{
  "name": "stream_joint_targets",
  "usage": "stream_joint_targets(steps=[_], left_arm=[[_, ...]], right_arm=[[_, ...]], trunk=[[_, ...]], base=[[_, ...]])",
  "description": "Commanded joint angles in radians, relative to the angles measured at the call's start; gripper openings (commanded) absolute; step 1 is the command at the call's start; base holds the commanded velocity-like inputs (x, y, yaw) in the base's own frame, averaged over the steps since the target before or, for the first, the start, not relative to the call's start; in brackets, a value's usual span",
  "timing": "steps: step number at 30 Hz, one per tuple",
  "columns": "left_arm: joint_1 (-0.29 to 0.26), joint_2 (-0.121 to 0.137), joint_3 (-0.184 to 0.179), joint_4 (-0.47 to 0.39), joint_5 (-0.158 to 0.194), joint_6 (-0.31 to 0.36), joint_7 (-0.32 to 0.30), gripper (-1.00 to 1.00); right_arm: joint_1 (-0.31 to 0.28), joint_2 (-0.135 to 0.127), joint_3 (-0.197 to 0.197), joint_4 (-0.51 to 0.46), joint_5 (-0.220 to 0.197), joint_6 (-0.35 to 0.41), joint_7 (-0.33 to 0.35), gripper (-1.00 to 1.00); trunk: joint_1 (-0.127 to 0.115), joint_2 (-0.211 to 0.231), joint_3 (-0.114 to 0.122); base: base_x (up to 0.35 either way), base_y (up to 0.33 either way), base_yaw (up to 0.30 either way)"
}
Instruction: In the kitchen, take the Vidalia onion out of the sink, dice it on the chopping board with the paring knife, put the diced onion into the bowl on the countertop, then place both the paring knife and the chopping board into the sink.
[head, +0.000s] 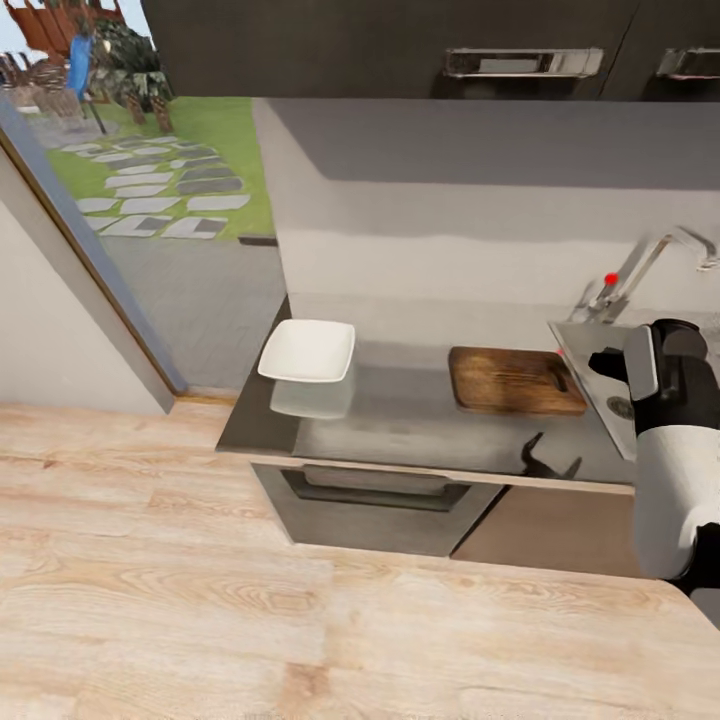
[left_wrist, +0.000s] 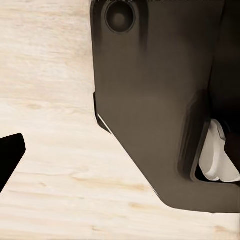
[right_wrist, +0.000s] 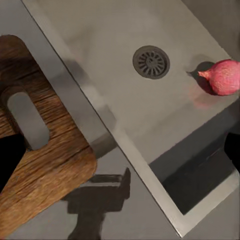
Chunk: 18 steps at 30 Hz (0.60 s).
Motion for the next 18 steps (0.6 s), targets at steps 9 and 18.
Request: stream_joint_targets(steps=[9,18], left_arm=[[-0.002,0.0,-0.008,0.005,0.01,-0.009,0.002,1.0],[-0.002,0.0,-0.008,0.005,0.01,-0.009,0.002,1.0]], right_arm=[[0.0,-0.001,0.023,0.0,-0.008,0.004,0.028,1.0],[0.0,0.003,0.028,0.004,-0.008,0.004,0.03,1.0]], trunk=[[0.0,-0.002,-0.002],[0.0,-0.002,-0.002]], base=[[-0.144,-0.29,0.0],[-0.297,-0.085,0.0]])
